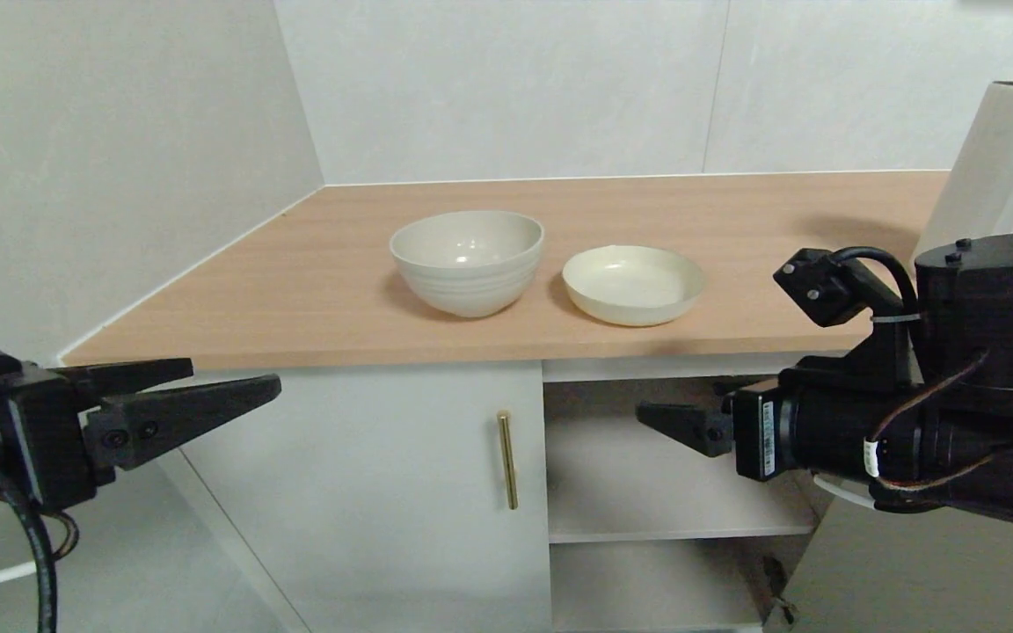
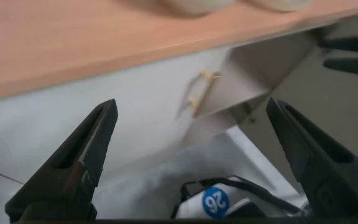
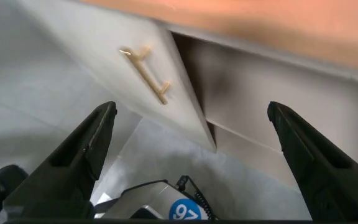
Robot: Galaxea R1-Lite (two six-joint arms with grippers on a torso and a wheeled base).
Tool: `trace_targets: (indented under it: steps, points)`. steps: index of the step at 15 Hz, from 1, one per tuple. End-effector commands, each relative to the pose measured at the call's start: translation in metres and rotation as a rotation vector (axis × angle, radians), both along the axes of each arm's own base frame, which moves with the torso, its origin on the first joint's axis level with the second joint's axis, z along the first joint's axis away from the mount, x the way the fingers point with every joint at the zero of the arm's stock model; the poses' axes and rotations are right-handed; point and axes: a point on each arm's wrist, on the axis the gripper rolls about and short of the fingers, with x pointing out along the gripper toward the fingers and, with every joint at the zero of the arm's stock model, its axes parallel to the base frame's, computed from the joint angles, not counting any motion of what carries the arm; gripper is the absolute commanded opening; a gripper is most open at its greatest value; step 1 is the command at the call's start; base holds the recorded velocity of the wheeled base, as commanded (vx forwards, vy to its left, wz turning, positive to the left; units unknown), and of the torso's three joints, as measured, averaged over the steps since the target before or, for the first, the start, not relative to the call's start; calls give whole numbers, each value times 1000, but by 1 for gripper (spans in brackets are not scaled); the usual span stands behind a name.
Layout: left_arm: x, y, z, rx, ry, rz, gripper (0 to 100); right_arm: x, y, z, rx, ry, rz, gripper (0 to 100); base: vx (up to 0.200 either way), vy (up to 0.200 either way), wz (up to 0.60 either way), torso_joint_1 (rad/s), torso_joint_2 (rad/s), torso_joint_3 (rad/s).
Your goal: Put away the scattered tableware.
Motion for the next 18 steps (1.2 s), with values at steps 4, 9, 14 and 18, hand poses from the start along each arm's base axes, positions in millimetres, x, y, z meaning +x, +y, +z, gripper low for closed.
trace_targets:
  steps: [4, 9, 14, 18]
  points:
    - [34, -9, -17, -38, 102, 30, 100, 4, -1, -2, -6, 7, -13, 100, 0, 0, 0, 171, -470, -295]
    - [67, -19, -27, -219, 193, 102, 100, 12, -4, -5, -2, 3, -39, 100, 0, 0, 0, 190, -470, -290]
    - [94, -33, -39, -377, 352, 160, 100, 21, -5, -7, 9, -10, -62, 100, 0, 0, 0, 179, -418, -239]
    - [111, -39, -42, -474, 384, 199, 100, 28, -2, -5, 24, -30, -71, 100, 0, 0, 0, 23, -51, -28]
